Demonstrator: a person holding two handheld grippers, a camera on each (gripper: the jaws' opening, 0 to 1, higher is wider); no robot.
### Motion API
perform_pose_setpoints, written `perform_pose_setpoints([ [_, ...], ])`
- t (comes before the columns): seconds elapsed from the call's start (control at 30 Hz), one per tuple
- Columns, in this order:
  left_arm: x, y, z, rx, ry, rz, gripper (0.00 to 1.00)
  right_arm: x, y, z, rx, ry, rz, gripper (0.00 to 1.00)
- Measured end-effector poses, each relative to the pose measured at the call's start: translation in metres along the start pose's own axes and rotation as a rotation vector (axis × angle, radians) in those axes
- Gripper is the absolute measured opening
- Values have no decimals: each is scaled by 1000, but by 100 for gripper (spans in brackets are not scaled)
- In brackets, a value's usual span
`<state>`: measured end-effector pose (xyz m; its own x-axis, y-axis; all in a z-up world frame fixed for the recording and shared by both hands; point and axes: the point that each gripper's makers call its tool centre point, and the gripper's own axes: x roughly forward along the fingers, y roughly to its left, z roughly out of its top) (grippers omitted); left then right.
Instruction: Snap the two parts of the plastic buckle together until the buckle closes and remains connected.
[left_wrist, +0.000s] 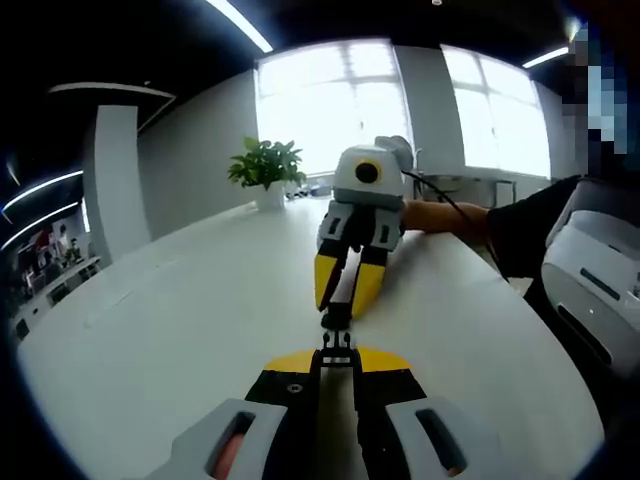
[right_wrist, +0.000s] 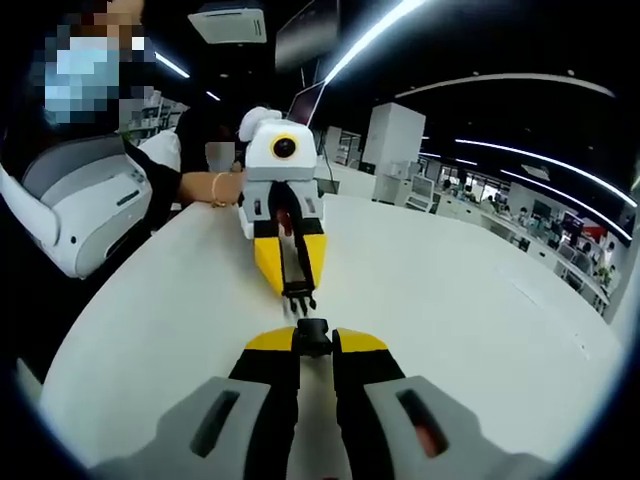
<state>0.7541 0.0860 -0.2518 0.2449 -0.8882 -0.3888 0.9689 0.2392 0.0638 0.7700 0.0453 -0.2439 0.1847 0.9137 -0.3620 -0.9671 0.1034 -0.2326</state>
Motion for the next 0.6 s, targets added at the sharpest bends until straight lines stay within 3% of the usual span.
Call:
perform_pose_setpoints([
  [0.6,4,-5,-3,17,16,-12,12,3,7,0,-37,14,26,13],
])
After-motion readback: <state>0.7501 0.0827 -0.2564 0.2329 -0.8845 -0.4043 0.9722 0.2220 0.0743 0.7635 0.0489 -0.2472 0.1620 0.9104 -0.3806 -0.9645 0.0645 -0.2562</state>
